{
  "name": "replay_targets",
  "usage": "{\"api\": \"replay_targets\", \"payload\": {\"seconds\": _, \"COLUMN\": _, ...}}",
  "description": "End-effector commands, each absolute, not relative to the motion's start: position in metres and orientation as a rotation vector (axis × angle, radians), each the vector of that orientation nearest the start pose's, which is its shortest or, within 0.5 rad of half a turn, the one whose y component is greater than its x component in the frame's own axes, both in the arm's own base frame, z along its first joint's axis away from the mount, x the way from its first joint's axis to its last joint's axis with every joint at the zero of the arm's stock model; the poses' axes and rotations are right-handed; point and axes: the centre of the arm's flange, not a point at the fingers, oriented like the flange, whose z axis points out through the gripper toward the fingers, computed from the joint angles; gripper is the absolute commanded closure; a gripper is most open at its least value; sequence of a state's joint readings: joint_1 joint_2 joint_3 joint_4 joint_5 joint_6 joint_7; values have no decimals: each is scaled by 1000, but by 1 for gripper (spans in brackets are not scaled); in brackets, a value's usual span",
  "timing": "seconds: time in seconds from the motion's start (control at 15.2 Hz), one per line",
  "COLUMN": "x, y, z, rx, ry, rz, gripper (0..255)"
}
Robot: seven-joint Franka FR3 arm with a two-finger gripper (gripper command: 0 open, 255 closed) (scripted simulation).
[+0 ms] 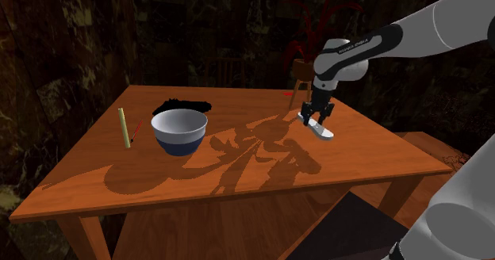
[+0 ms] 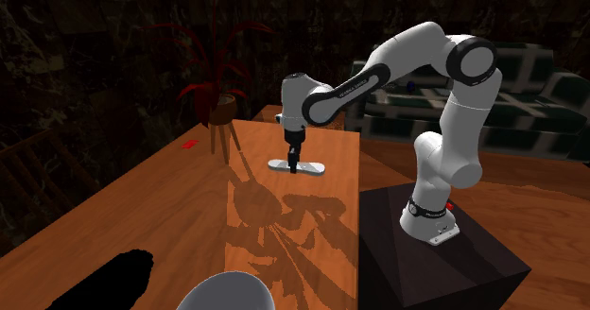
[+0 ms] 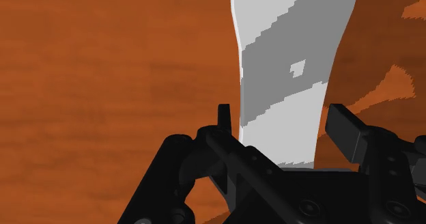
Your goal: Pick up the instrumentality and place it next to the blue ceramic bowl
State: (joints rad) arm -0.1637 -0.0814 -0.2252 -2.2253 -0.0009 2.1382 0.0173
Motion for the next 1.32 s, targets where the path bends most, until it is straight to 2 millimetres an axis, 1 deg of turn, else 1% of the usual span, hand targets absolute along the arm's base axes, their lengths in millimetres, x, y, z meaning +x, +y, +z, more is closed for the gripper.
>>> {"api": "replay_targets", "payload": {"seconds": 0.0, "x": 473, "y": -195, "z": 418, "rx": -3059, "ry": 628, "rz": 7, "gripper": 255}}
{"api": "replay_targets", "payload": {"seconds": 1.25, "x": 473, "y": -195, "z": 518, "rx": -3059, "ry": 628, "rz": 7, "gripper": 255}}
